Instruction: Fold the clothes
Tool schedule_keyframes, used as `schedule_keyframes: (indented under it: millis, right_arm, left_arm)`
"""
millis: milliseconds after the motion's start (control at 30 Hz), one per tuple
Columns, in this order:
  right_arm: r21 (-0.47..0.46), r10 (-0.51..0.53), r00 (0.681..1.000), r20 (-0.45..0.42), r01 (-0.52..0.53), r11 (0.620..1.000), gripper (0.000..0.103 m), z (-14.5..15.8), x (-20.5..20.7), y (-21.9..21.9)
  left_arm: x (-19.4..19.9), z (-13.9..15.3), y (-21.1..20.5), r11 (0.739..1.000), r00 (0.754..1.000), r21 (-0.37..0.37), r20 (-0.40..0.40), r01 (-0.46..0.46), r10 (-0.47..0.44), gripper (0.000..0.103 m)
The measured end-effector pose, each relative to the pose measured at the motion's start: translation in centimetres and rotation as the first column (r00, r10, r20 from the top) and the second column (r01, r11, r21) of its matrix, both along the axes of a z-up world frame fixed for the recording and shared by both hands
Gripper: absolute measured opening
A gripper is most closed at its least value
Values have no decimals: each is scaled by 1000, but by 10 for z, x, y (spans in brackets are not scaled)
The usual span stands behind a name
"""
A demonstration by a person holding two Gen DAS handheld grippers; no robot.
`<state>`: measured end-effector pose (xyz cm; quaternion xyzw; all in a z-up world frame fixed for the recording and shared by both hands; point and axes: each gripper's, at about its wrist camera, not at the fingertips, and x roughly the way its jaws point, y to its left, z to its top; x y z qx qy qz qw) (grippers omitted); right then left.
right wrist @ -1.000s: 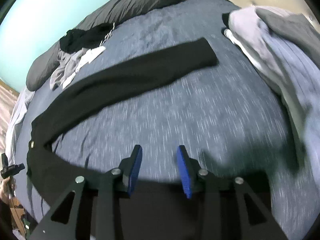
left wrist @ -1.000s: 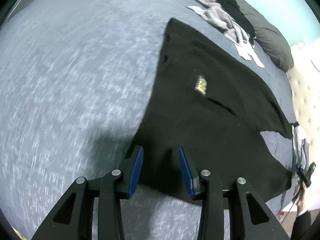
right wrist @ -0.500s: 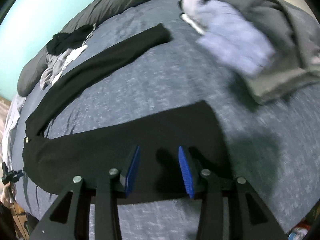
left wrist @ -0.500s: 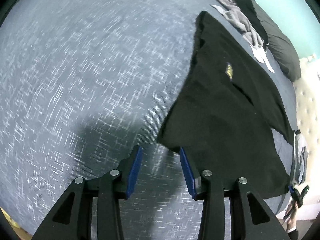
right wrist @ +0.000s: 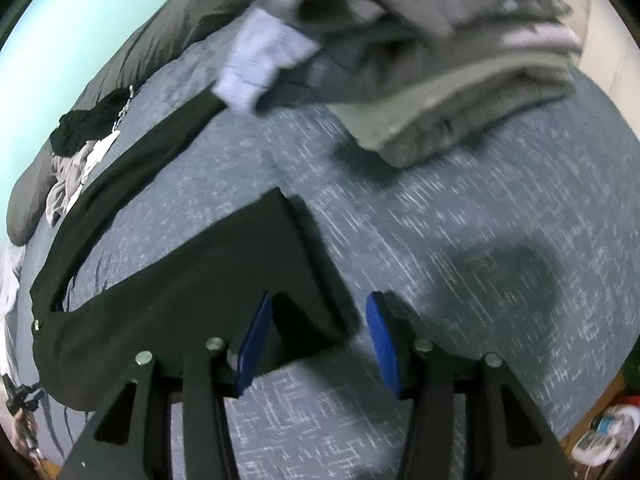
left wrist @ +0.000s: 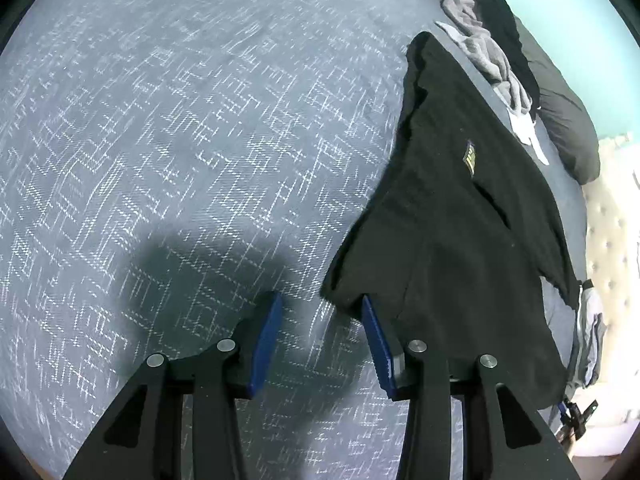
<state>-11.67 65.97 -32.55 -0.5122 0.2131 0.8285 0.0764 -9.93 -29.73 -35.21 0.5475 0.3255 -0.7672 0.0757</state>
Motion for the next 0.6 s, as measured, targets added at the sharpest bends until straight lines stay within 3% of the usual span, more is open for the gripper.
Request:
schedule_keyframes:
  millis: [233,333,400,600]
  right_arm:
    - [-31,8,1000,-8,-9,999,50,-4,6,0]
    - [-18,9,1000,-5,-10,1000,36,-3,4,-3]
    - [0,17,1000,-5,-17,1000,27,-1,1,-6]
    - [24,50,999,-17,-50,998,12,7,-1,-12]
  left_arm:
    - [-4,2,6,1000,1000,2,-24,2,-2,44]
    - [-10,3,10,1000,999,5,-35,9,-9,42]
    - [-13,3,12,1000,999,7,-35,16,-16,36]
    - [-20,4,15,999,999,6,-34,34,-34,22]
